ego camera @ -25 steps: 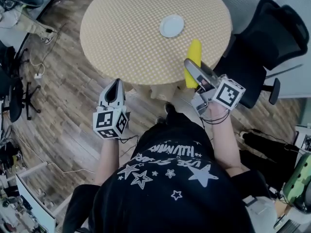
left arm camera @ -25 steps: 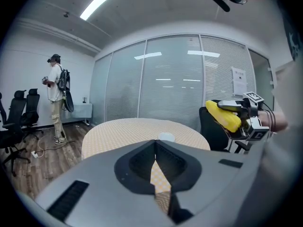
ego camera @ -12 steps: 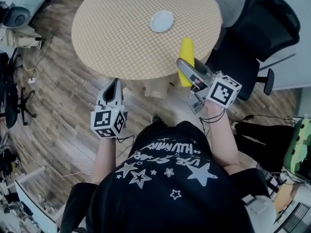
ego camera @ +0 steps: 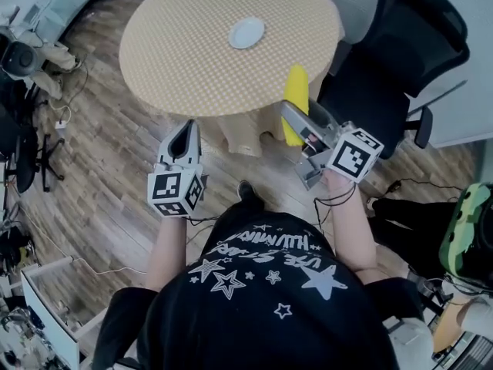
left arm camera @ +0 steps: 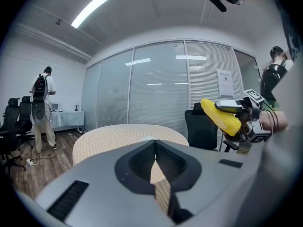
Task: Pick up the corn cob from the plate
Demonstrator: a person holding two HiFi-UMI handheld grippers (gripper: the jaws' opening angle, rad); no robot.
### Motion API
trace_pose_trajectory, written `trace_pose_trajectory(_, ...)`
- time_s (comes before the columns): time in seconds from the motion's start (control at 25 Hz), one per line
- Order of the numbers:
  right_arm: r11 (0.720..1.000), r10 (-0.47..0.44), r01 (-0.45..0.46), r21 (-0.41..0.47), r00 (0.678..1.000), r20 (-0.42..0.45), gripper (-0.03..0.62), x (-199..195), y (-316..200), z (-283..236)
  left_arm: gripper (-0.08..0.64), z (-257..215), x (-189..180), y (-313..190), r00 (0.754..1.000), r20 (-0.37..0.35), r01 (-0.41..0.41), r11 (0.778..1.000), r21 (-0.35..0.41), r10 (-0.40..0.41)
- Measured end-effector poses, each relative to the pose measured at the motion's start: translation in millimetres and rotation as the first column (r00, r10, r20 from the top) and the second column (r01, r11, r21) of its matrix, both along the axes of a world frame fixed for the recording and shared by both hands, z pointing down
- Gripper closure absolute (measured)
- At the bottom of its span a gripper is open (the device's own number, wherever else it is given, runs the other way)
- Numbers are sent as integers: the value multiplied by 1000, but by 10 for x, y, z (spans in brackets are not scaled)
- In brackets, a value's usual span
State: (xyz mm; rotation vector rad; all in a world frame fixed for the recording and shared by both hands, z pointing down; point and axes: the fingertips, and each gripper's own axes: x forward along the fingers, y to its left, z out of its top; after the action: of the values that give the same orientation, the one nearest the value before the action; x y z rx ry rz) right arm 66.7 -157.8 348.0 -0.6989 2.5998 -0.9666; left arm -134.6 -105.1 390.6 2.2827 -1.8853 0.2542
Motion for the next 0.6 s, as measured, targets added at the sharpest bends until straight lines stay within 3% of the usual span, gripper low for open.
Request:
trace_pose_trajectory(0.32,998,-30,32,49,999,-31,322,554,625,-49,552,-174,578,598,999,18,27,999,44,-28)
trace_pose_trajectory(0.6,996,-68,69,60,997,-33,322,756,1213,-47,552,-330,928,1209,999,6,45,994,95,-46)
